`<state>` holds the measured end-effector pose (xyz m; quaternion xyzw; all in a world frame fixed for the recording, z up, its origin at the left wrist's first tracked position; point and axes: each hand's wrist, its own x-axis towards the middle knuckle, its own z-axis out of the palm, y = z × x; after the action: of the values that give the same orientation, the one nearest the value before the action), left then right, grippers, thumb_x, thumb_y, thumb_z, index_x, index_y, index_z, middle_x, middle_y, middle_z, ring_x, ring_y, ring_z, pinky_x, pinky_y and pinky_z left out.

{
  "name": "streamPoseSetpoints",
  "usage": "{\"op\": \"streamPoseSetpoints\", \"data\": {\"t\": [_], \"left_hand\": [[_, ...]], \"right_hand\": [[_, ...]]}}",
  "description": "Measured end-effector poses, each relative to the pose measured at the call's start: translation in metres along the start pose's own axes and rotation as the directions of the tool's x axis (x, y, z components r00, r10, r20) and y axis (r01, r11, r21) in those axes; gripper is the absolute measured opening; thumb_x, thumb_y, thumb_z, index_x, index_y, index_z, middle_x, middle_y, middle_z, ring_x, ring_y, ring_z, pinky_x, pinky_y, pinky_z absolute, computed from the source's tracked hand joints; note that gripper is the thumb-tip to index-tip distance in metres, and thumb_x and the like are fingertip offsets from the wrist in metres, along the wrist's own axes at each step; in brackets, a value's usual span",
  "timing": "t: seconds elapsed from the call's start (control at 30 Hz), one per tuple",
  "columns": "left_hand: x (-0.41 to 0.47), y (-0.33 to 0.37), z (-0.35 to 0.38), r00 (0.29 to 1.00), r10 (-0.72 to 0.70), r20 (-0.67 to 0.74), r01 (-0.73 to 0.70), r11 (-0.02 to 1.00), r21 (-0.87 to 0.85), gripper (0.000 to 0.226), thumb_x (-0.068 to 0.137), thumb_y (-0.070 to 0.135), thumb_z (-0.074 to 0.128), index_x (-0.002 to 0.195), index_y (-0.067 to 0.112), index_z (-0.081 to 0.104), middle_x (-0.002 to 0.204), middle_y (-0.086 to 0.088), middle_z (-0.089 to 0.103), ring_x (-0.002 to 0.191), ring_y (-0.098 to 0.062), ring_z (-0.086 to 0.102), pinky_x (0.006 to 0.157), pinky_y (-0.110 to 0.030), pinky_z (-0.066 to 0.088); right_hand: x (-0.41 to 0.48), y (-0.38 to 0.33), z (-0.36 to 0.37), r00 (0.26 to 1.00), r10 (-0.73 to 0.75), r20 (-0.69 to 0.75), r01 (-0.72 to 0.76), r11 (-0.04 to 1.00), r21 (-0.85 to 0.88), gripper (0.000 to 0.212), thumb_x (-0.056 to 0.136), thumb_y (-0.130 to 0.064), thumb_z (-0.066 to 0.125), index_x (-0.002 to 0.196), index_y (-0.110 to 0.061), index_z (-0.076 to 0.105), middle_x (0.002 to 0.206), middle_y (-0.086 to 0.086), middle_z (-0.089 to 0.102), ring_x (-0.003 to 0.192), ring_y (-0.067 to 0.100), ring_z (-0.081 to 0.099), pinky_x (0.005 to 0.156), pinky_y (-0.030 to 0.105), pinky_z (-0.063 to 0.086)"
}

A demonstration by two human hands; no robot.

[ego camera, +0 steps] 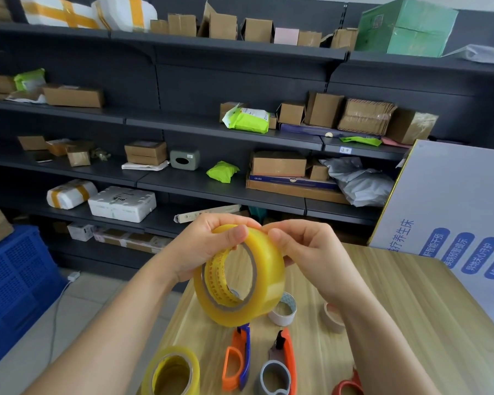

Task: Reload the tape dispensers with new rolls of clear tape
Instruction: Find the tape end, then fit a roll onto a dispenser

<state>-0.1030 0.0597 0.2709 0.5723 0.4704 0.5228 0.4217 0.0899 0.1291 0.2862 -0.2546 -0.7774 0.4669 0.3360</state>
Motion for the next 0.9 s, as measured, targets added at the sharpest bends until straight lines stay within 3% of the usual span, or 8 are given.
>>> {"op": "streamPoseSetpoints", "data": {"t": [0.23,0.4,0.5,0.63,0.8,0.9], "left_hand": [[0.003,-0.006,-0.002,0.999,-0.03,-0.042,0.028,0.999,-0.033,0.071,0.054,0.068,0.077,0.105,0.018,0.073,0.091,-0.01,0.069,0.087,-0.024,0.063,0.08,-0.035,0.053],[0.004,-0.01,0.001,0.996,-0.051,-0.068,0.044,0.993,-0.109,0.073,0.054,0.068,0.078,0.105,0.016,0.073,0.099,-0.028,0.06,0.09,-0.036,0.054,0.081,-0.043,0.048],[0.003,-0.01,0.001,0.995,-0.06,-0.085,0.049,0.991,-0.127,0.071,0.056,0.068,0.077,0.104,0.017,0.073,0.11,-0.043,0.053,0.092,-0.039,0.05,0.083,-0.049,0.043],[0.004,-0.01,0.0,0.992,-0.088,-0.091,0.068,0.978,-0.198,0.072,0.058,0.067,0.077,0.106,0.014,0.071,0.102,-0.028,0.055,0.093,-0.04,0.047,0.081,-0.05,0.04],[0.005,-0.01,0.004,0.982,-0.137,-0.13,0.096,0.954,-0.286,0.068,0.059,0.068,0.076,0.102,0.015,0.073,0.103,-0.025,0.05,0.094,-0.039,0.043,0.08,-0.05,0.036],[0.006,-0.01,0.006,0.966,-0.192,-0.173,0.126,0.935,-0.331,0.088,0.054,0.068,0.078,0.112,0.003,0.064,0.105,-0.023,0.051,0.097,-0.039,0.044,0.086,-0.054,0.037]], "right_hand": [[0.002,0.005,0.001,0.997,-0.08,-0.019,0.082,0.993,0.087,0.008,0.088,-0.015,0.066,0.088,-0.018,0.074,0.081,0.006,0.075,0.069,0.014,0.07,0.06,0.022,0.055],[0.001,0.006,0.003,0.995,-0.096,-0.03,0.099,0.988,0.121,0.009,0.084,-0.025,0.064,0.084,-0.018,0.069,0.073,0.002,0.071,0.065,0.008,0.066,0.058,0.02,0.052],[0.002,0.007,0.004,0.997,-0.074,-0.013,0.075,0.992,0.1,0.007,0.089,-0.021,0.063,0.085,-0.017,0.068,0.072,-0.003,0.069,0.065,0.006,0.064,0.058,0.02,0.052],[0.001,0.007,0.007,0.998,-0.068,-0.012,0.068,0.993,0.094,0.016,0.096,-0.015,0.058,0.1,-0.018,0.072,0.084,0.0,0.074,0.072,0.006,0.067,0.06,0.018,0.051],[0.0,0.005,0.008,0.996,-0.091,-0.022,0.093,0.988,0.123,0.019,0.098,-0.014,0.054,0.102,-0.018,0.072,0.079,-0.004,0.074,0.07,0.004,0.065,0.06,0.018,0.05],[-0.002,0.004,0.007,0.995,-0.1,-0.008,0.1,0.981,0.167,0.019,0.094,-0.024,0.056,0.104,-0.019,0.07,0.085,-0.004,0.074,0.075,0.007,0.067,0.063,0.022,0.052]]}}
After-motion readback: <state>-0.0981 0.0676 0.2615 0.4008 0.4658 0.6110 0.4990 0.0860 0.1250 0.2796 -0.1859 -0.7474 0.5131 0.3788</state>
